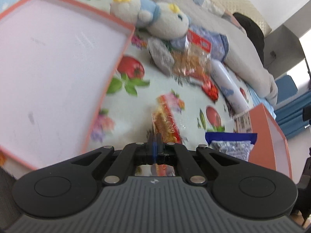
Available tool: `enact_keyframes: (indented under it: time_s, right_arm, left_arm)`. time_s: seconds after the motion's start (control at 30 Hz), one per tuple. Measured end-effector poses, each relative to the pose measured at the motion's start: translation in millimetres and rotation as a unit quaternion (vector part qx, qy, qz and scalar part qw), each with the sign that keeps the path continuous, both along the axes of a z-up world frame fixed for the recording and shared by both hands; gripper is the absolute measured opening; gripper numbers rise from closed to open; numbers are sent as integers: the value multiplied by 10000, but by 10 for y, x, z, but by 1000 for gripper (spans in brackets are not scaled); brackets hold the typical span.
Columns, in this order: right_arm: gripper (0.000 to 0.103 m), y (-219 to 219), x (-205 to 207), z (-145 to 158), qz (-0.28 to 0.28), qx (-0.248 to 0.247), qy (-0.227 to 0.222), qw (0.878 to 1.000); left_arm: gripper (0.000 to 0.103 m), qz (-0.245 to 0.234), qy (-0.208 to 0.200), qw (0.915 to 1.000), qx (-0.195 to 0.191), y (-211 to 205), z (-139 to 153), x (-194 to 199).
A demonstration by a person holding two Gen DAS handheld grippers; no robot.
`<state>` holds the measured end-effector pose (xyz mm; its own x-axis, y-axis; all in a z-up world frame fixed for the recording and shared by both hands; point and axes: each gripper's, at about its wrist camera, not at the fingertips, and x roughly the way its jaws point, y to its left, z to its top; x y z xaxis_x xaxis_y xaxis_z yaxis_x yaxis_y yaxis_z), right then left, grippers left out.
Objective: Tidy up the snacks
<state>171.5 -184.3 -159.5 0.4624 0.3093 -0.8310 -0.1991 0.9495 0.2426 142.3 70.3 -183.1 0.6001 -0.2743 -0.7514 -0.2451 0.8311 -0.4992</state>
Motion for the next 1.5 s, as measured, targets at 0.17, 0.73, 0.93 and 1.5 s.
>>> enact_keyframes:
  time_s: [0.17, 0.73, 0.93, 1.5]
  right_arm:
    - [28, -135, -69, -105, -260, -95, 37, 9996]
    - [71, -273, -257, -220, -1011, 133, -4, 9948]
    - [71, -338, -271, -245, -1220, 460, -39, 9915]
    - [77, -422, -273, -390, -1278, 1090, 184, 9856]
  left_arm:
    - [0, -333, 167, 9993, 95, -165, -26, -128]
    - [75, -2126, 399, 9595, 1805, -565, 45, -247]
    - [76, -2471, 195, 9447, 2149, -683, 137, -172]
    - [81, -3018, -167, 9182, 2561, -729, 121, -57]
